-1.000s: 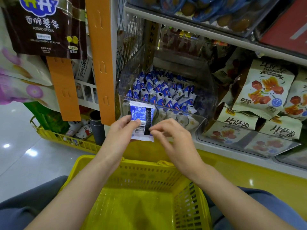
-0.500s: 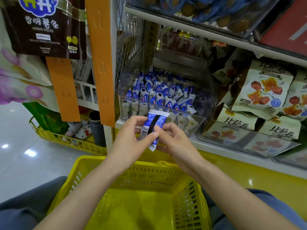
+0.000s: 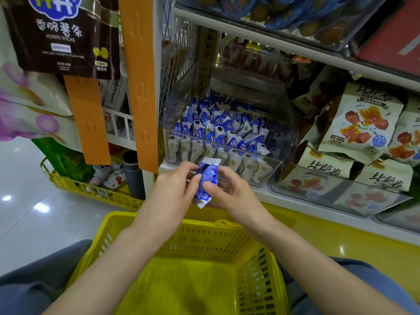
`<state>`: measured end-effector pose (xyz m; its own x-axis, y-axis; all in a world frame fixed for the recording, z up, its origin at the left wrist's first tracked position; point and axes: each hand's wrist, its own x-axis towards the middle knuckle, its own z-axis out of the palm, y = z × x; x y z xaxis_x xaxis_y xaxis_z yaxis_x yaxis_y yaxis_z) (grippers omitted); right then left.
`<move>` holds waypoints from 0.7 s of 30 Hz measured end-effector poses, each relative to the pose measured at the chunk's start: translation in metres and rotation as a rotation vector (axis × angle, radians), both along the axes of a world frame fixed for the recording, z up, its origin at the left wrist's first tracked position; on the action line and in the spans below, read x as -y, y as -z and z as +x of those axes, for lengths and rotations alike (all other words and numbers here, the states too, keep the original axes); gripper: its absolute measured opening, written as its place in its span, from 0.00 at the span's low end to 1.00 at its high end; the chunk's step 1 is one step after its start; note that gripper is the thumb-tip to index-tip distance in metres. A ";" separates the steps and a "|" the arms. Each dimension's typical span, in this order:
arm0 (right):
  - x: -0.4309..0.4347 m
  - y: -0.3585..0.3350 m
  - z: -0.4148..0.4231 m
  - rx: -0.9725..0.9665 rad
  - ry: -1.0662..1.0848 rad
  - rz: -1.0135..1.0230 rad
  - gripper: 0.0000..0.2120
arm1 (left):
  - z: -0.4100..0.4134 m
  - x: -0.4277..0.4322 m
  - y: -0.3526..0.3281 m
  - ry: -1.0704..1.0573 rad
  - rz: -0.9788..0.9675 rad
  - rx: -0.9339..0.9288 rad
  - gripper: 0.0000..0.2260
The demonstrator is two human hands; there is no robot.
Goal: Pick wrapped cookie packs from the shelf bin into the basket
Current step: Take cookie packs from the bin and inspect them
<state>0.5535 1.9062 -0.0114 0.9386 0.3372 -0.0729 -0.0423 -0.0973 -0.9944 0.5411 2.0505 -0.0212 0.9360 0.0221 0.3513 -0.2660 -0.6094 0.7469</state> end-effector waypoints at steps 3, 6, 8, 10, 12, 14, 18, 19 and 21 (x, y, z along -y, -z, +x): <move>0.000 0.001 0.001 0.032 -0.026 -0.047 0.13 | -0.001 0.000 0.001 -0.027 0.065 0.019 0.10; -0.002 0.003 0.001 0.117 0.008 -0.106 0.17 | 0.001 0.001 0.000 -0.017 0.003 -0.051 0.09; -0.002 0.006 0.001 0.178 0.067 -0.163 0.20 | 0.001 0.003 -0.004 0.014 -0.071 -0.093 0.09; -0.002 0.009 0.000 0.281 0.157 -0.261 0.24 | 0.001 0.005 -0.007 0.082 -0.215 -0.136 0.09; 0.000 0.011 -0.001 0.395 0.237 -0.333 0.26 | -0.002 0.009 -0.010 0.162 -0.414 -0.221 0.11; 0.000 0.012 -0.001 0.454 0.245 -0.390 0.28 | -0.005 0.013 -0.009 0.167 -0.436 -0.232 0.10; 0.000 0.011 -0.003 0.430 0.167 -0.423 0.27 | -0.001 0.012 -0.006 0.056 -0.364 -0.190 0.06; -0.001 0.009 -0.002 0.399 0.164 -0.381 0.24 | 0.000 0.010 -0.006 0.039 -0.358 -0.193 0.08; -0.001 0.004 0.001 0.322 0.165 -0.245 0.12 | 0.003 0.007 -0.005 0.047 -0.358 -0.211 0.10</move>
